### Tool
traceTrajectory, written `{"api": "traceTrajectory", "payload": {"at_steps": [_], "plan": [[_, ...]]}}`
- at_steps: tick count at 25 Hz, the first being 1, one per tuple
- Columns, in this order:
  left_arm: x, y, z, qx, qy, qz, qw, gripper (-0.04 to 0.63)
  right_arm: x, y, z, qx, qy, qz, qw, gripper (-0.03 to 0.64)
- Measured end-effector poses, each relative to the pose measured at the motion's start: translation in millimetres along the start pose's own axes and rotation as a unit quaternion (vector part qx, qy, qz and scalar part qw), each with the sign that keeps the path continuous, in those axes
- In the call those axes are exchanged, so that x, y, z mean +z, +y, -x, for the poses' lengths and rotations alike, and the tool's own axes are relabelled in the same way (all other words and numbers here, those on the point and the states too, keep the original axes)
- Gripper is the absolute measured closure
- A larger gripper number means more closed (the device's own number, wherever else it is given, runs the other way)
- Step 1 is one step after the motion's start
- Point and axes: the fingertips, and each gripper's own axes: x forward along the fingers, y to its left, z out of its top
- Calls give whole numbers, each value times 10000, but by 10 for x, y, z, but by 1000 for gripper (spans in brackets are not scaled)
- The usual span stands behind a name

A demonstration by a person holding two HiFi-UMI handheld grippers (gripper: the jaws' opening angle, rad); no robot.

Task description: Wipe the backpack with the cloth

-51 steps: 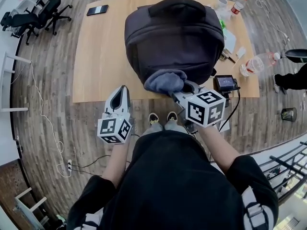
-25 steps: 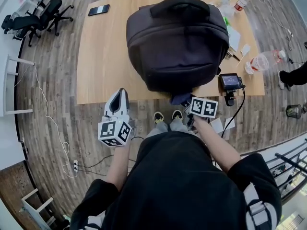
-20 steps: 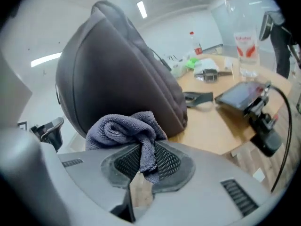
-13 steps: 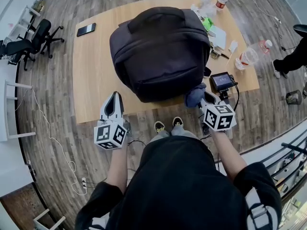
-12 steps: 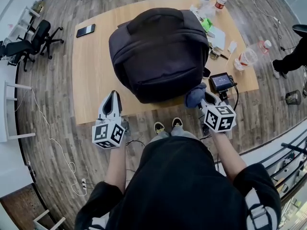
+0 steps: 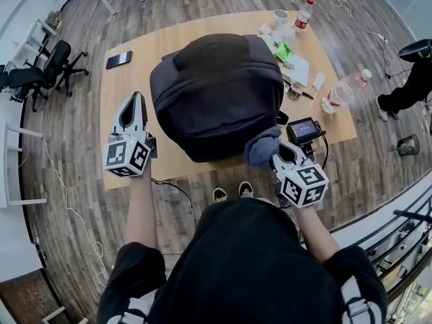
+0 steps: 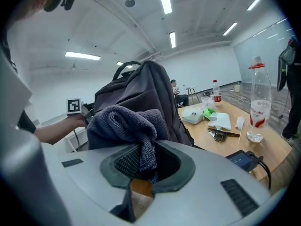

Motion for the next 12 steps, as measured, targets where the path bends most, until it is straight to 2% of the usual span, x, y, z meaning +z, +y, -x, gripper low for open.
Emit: {"api": "traceTrajectory", "payload": {"at_steps": [5, 8, 12], "plan": [[228, -13, -484, -719, -132, -499, 9961, 580, -25, 2, -12, 62, 133, -59, 9999, 549], [205, -53, -655, -1052, 70, -816, 9911, 580, -47, 53, -14, 96, 272, -28, 9996, 549], [134, -151, -789, -1575, 339, -1209, 9795, 580, -70, 51, -42, 139, 328, -158, 9992, 549]]}}
